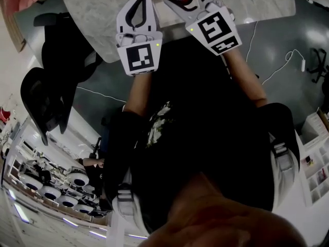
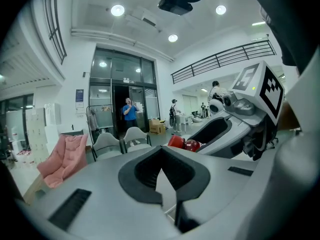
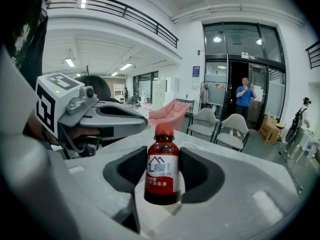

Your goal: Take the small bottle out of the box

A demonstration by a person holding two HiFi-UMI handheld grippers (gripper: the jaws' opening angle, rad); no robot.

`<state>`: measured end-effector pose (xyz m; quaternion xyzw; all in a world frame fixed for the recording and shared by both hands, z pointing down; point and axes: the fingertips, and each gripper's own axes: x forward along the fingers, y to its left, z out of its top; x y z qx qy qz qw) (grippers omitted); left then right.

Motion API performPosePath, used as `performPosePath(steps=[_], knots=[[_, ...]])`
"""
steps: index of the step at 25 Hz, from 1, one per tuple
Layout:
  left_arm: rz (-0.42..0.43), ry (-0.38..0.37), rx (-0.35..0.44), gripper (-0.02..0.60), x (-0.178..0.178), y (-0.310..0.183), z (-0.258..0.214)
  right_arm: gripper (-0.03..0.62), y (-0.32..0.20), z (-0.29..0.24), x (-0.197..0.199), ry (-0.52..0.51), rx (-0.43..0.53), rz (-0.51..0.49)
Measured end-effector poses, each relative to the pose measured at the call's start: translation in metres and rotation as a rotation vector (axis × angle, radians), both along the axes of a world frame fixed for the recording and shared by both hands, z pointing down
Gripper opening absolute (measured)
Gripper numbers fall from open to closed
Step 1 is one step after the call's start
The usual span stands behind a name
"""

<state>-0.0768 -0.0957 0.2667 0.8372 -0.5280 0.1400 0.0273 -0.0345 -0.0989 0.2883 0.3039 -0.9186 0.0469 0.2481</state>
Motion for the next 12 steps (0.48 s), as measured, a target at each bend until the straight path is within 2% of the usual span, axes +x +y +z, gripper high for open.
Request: performPosePath(steps=[12], knots=[[0.001,0.021,0.074,0.008,-0.003,-0.013,-0.04,0.201,-0.008,-0.057,-0.004,-0.081,0.079,0.005]])
